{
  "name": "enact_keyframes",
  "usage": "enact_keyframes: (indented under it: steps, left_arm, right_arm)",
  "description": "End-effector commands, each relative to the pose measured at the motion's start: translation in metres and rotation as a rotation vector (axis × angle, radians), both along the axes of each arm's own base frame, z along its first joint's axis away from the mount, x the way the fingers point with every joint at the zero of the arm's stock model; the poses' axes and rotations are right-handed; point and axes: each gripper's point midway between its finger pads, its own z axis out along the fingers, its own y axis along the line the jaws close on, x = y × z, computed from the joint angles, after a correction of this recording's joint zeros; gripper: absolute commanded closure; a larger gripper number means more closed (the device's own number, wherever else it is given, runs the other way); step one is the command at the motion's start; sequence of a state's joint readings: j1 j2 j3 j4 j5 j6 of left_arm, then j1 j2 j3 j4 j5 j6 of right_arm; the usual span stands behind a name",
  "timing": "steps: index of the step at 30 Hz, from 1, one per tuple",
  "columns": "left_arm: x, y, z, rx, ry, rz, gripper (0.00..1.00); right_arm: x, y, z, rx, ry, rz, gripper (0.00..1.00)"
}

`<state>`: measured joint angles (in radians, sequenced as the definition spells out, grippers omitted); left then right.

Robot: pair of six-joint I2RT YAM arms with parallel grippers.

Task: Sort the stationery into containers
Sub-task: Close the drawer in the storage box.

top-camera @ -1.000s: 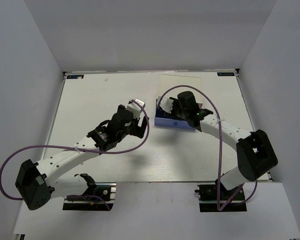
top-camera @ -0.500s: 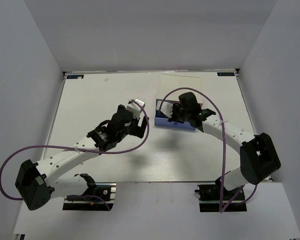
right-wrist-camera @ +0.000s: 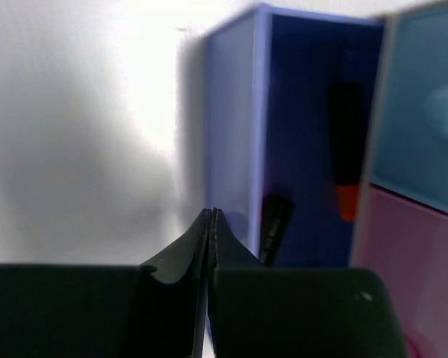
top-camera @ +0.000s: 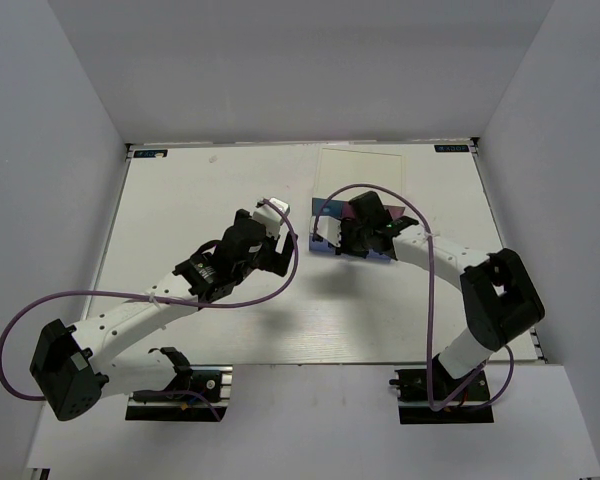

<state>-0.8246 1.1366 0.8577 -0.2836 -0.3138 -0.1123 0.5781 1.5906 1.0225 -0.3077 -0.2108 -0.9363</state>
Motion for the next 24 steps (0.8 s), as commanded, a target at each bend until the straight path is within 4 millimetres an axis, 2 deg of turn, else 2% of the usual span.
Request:
enact_keyframes:
  steps: [1,2,3,4,7,22,24]
  left_arm:
    - [0.002,0.000,0.014,-0.025,-0.037,0.006,0.00]
    - [0.002,0.000,0.014,-0.025,-0.037,0.006,0.00]
    - [0.001,0.001,0.010,-0.018,-0.031,0.006,0.00]
    - [0.001,0.001,0.010,-0.018,-0.031,0.006,0.00]
    - [0.001,0.001,0.010,-0.018,-0.031,0.006,0.00]
    - [0.002,0.003,0.010,-0.015,-0.034,0.014,0.00]
    - [0.002,0.003,0.010,-0.015,-0.034,0.014,0.00]
  right_arm:
    - [0.032,-0.008,0.002,0.000,-0.142,-0.135,1.00]
    - [0.037,-0.010,0.002,0.005,-0.157,-0.170,1.00]
    - [0.050,-0.006,0.009,0.034,-0.228,-0.195,1.00]
    - [0.057,-0.014,0.008,0.006,-0.260,-0.240,1.00]
    - [0.070,-0.016,0.015,0.020,-0.324,-0.284,1.00]
    - [0.092,-0.026,0.004,-0.041,-0.422,-0.362,1.00]
    - [0.093,-0.025,0.008,-0.032,-0.438,-0.365,1.00]
